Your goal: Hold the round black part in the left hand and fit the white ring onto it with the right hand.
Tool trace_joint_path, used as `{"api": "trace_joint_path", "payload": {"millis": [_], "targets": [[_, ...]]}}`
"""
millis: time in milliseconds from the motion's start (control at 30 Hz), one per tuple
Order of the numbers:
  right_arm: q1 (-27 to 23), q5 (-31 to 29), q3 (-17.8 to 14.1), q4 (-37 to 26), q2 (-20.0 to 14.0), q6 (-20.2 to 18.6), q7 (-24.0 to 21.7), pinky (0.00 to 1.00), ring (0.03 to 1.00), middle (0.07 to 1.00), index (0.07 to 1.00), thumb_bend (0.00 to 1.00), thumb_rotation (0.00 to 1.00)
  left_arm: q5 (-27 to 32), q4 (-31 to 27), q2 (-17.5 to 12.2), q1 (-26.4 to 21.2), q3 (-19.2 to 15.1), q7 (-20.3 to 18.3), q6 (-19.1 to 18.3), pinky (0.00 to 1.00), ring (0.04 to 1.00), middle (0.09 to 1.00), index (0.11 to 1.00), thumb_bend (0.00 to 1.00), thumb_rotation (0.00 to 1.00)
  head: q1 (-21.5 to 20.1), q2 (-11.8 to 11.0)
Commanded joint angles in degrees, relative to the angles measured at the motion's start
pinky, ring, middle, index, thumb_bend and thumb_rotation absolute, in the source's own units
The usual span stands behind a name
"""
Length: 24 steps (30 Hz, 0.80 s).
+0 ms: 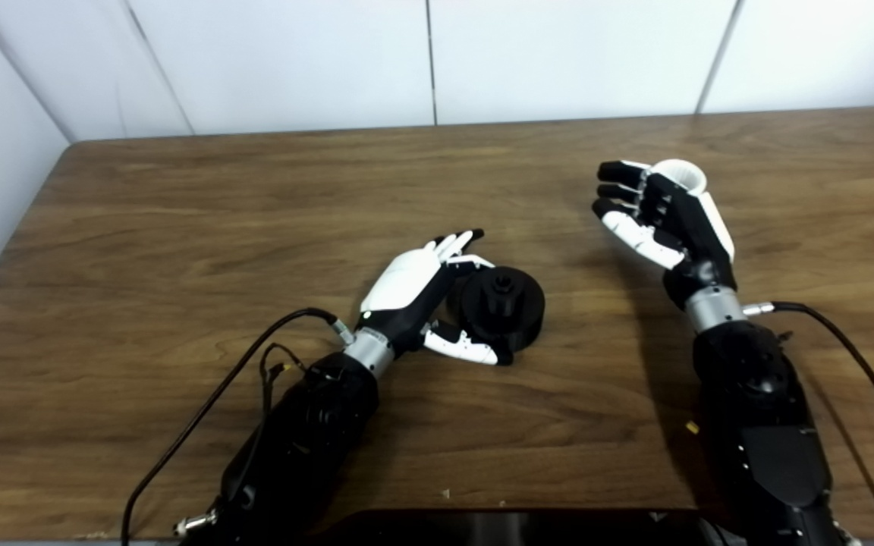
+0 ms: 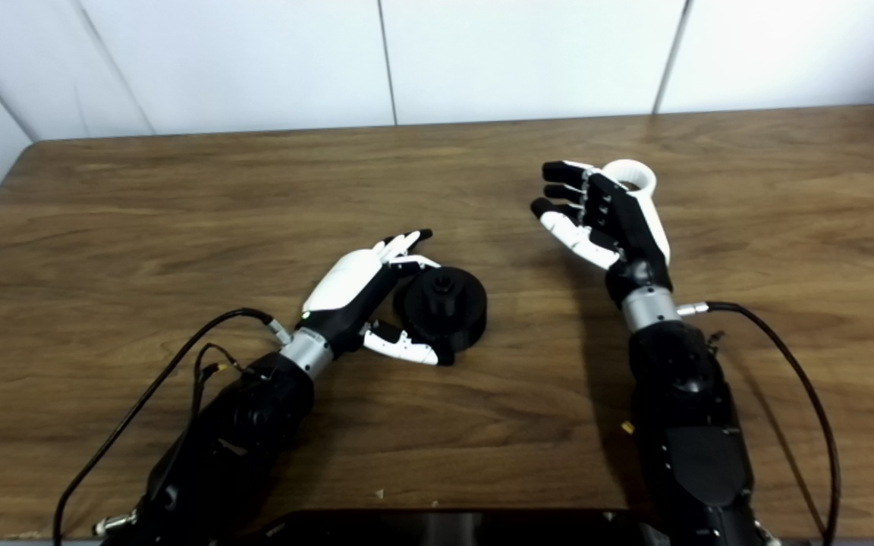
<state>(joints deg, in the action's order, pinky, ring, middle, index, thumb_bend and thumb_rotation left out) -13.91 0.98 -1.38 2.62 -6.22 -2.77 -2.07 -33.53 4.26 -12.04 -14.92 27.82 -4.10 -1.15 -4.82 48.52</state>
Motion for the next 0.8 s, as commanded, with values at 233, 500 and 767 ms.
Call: {"api": "trace_joint_path", "payload": {"millis": [233, 500, 767], "targets": [[-1.6, 4.9, 1.9, -2.8, 1.9, 0.7, 2.2, 0.65, 0.719, 0.746, 0.712, 0.55, 0.33, 0.6, -1.1, -2.2, 1.1, -0.9, -3.0, 4.2, 1.00, 1.000, 1.000, 0.673, 1.00, 0.39, -9.6, -1.3], [-1.5, 4.8, 1.9, -2.2, 2.8, 2.3, 2.5, 0.62, 0.706, 0.739, 0.701, 0.54, 0.28, 1.4, -0.2, -2.2, 1.1, -2.2, -3.8, 6.4, 1.00, 1.000, 1.000, 0.674, 1.00, 0.36, -10.7, -1.4], [-2.5, 13.2, 4.4, -2.2, -0.2, 3.4, 4.2, 0.61, 0.700, 0.746, 0.704, 0.54, 0.31, 1.0, -0.4, -2.0, 1.1, -2.6, -3.9, 6.3, 1.00, 1.000, 1.000, 0.673, 1.00, 0.36, -9.3, -1.1]]}}
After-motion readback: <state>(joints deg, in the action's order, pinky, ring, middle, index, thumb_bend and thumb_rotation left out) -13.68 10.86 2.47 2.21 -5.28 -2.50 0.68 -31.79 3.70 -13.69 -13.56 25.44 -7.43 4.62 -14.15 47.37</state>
